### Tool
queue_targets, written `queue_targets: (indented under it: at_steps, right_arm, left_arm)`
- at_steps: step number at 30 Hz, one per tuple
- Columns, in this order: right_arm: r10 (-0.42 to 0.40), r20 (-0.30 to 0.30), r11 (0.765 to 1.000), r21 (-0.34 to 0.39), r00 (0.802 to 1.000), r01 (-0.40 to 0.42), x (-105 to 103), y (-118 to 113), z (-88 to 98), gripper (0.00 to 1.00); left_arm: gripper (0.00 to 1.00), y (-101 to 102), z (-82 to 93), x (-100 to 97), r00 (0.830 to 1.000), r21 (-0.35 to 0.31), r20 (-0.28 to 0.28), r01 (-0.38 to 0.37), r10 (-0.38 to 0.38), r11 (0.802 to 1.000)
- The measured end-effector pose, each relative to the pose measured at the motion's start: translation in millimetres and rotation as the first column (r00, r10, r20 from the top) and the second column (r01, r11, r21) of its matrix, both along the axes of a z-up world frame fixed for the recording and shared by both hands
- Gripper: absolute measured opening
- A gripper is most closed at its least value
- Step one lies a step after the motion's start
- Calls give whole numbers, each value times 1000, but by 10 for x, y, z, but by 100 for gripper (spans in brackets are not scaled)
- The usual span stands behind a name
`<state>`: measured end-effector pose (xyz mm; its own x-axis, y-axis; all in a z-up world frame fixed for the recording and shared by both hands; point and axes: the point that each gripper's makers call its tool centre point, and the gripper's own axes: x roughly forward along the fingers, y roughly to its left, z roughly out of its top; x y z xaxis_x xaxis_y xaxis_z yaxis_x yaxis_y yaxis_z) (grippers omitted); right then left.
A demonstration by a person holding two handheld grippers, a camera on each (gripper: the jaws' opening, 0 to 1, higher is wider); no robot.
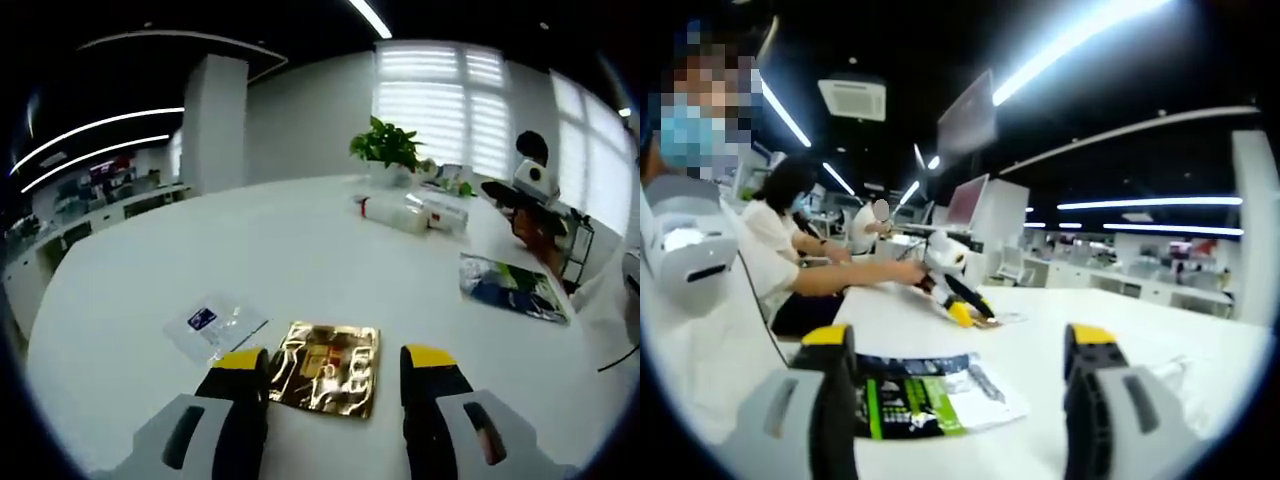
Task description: Arrange the skincare products in the storage area until every visible bottle or jar stands upright without overlapping.
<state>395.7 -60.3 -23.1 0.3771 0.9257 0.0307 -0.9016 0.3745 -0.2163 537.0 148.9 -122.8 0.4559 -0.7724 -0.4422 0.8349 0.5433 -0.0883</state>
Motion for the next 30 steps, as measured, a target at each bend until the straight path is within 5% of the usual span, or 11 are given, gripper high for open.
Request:
queue_targets:
  at_steps: [18, 30]
  right_arm:
    - [5, -1, 1000, -5, 1000, -5, -9, 9, -14, 86]
    - [11, 0, 1000, -12, 1000, -11, -16, 25, -23, 86]
  left_arm:
    - [54, -205, 55, -271, 993, -20, -21, 120, -120, 993]
    - [54, 118, 176, -25, 998, 29, 61, 4, -6, 1000]
